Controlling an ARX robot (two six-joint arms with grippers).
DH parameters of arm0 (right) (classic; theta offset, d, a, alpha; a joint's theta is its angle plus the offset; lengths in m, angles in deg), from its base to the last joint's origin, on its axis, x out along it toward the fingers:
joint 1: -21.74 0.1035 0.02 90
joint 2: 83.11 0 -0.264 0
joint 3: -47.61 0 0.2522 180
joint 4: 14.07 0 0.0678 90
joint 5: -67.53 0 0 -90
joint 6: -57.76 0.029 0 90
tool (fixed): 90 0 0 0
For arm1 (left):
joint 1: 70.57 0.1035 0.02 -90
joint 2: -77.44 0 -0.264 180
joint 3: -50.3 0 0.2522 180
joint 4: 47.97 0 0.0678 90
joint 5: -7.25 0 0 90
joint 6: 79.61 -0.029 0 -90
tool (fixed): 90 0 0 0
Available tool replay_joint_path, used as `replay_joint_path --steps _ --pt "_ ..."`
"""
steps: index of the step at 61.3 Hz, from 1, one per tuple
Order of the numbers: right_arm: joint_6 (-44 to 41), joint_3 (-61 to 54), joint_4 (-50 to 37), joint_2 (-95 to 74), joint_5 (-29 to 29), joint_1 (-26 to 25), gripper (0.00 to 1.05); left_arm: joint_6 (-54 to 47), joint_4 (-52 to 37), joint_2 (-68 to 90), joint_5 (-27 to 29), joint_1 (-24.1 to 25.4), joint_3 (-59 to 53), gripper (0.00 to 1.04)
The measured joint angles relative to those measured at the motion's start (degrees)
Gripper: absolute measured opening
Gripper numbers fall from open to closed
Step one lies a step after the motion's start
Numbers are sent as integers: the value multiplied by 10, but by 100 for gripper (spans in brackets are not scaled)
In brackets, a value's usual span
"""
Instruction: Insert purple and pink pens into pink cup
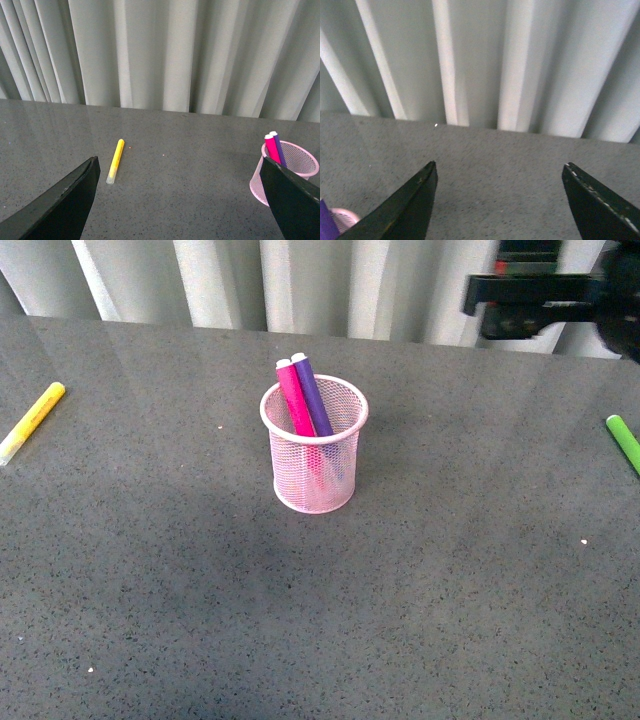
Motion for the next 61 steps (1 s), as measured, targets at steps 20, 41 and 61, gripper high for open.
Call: replay_joint_path --steps 20,41,61 --pt "-15 -180 -40 177 70 -83 8 0 0 0 -1 0 0 98" --pt "-17 -268 40 344 115 -133 3 0 0 0 -1 0 0 98" --pt "-17 -306 150 494 169 -194 3 0 0 0 -1 0 0 98"
